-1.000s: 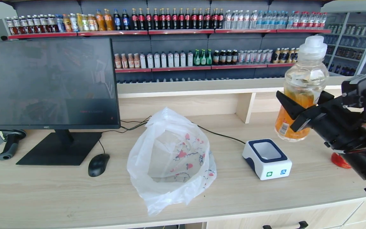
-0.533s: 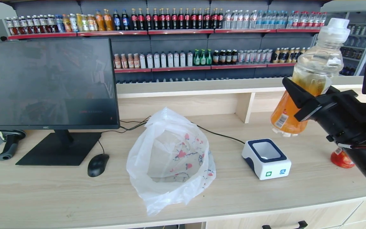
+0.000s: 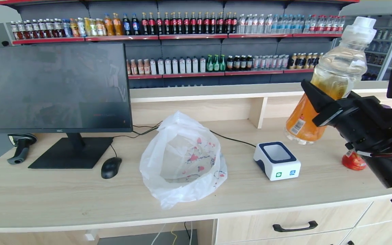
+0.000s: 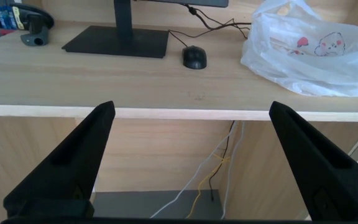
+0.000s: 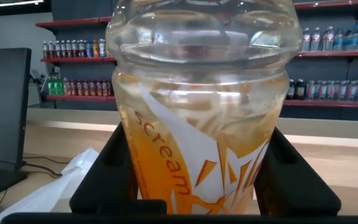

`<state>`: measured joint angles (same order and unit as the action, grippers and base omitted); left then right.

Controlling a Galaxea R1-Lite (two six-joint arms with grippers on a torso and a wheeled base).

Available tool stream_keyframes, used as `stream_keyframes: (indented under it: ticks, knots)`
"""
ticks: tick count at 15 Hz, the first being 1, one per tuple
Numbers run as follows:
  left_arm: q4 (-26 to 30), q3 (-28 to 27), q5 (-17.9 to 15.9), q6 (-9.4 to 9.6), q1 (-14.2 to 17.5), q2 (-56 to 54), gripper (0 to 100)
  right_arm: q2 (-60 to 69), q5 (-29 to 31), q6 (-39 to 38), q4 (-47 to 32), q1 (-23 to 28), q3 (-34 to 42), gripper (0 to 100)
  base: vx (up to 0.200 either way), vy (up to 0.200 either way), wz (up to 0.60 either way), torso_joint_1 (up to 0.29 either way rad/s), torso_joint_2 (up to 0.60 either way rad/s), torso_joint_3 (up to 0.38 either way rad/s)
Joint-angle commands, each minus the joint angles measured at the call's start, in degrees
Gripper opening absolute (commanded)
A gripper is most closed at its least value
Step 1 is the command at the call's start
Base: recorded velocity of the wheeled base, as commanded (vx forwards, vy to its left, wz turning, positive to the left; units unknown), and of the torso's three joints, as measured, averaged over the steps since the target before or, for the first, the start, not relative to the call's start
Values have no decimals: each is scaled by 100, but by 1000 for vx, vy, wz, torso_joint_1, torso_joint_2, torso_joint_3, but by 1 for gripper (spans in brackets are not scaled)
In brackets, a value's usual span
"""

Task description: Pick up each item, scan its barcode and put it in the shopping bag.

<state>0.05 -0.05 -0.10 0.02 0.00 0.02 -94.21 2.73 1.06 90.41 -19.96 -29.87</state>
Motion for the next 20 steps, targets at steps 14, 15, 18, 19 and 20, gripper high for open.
stream_keyframes:
  ticks: [14,15,18,19,20]
  knots:
    - [-5,5,1,-2,0,-2,100,184,-1,-88,-41,36,341,0,0,71,43,4,3,0]
    - [-5,5,10,-2,0,-2,100,210,-1,-97,-41,71,385,0,0,0,600,7,2,2]
    - [-5,5,10,-2,0,-2,100,324,-1,-88,-41,71,394,0,0,0,400,-3,2,5]
    - [-5,5,1,-11,0,-2,100,368,-9,-36,-41,71,411,0,0,0,0,0,0,0]
    - [-5,5,1,-11,0,-2,100,395,-9,43,-41,62,420,0,0,0,0,0,0,0]
